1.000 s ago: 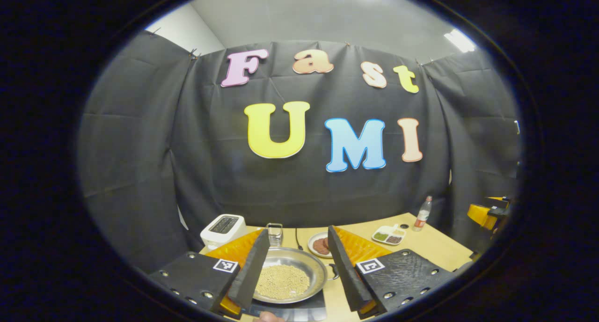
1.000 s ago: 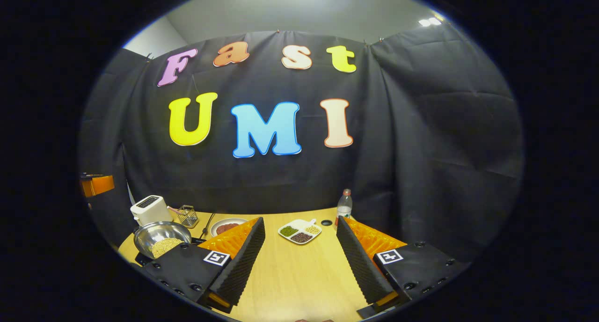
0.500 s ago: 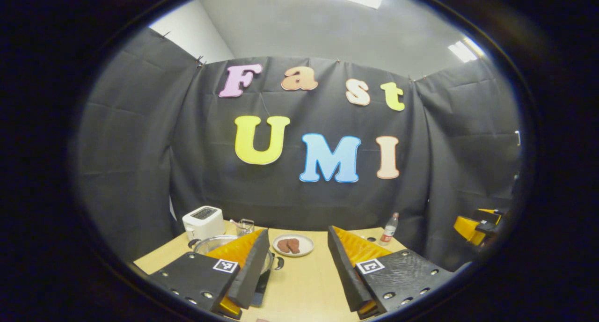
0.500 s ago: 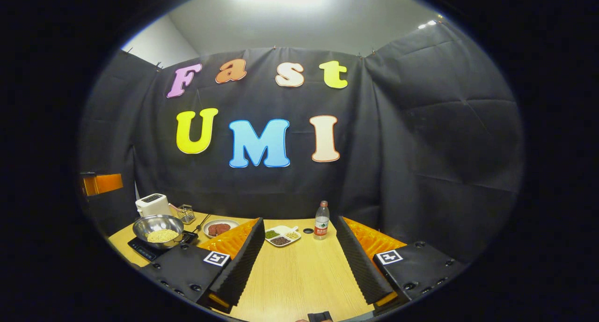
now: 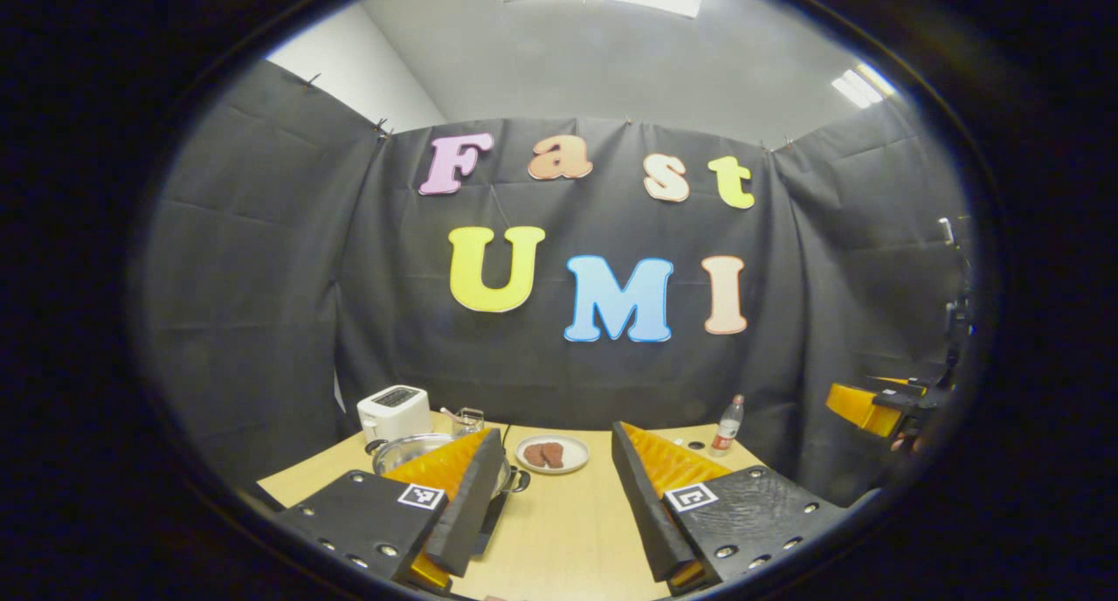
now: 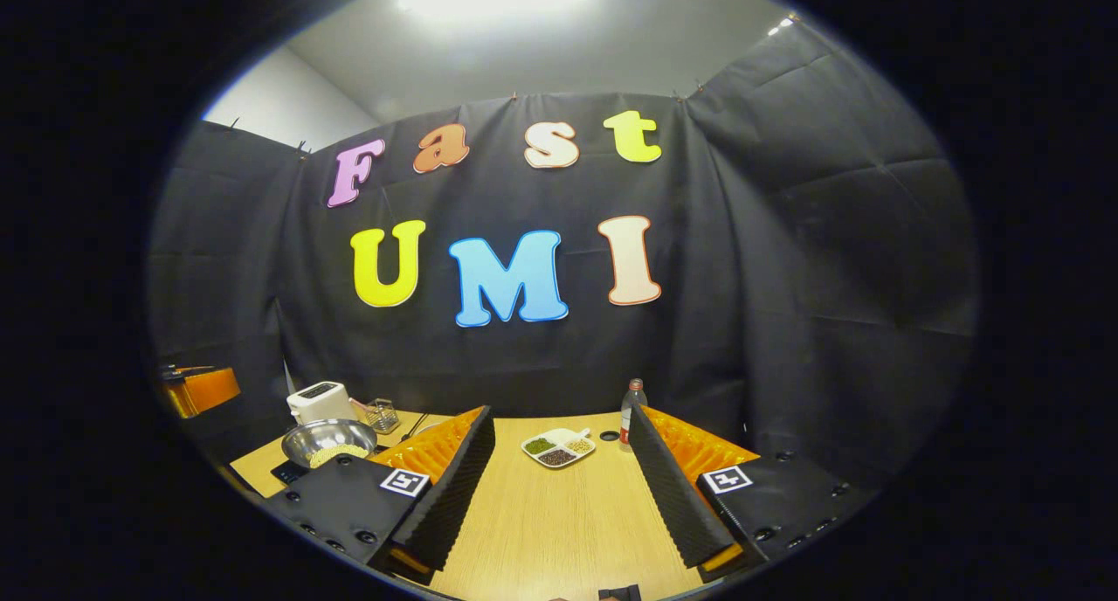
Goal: First push the handle of the pot to place it horizontally, then grasp the pot with both hands and set it on the induction cooktop.
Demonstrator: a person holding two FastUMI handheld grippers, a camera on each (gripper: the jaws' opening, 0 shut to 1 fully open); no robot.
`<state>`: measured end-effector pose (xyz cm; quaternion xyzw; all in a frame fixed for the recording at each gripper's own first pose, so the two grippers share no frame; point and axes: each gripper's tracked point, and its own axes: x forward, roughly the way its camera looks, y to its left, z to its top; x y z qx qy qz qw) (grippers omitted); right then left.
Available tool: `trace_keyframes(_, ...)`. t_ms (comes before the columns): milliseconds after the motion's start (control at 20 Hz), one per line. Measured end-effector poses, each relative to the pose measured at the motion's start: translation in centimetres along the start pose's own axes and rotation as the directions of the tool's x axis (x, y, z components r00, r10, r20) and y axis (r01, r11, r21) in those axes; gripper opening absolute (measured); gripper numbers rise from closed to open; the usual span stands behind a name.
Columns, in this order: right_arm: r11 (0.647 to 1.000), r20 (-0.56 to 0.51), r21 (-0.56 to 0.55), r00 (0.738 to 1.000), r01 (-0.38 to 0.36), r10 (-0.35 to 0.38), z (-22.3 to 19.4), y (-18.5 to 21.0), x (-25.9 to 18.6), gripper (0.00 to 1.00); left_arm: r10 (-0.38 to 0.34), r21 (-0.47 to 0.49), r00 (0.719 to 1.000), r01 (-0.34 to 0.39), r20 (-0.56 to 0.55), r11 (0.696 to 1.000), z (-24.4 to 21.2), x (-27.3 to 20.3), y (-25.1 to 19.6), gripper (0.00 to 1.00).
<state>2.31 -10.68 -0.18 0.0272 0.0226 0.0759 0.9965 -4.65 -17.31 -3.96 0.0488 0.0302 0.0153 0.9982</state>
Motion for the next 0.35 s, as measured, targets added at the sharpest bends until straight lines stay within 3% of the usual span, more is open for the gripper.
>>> trace_keyframes(350,0.997,-0.049,-0.02,0.996,0.074,-0.075,-1.0,0.7,0.8,0.97,-0.112,0.012,0.994,0.112,0.002,0.994,0.5,2.4,0.1,0.73)
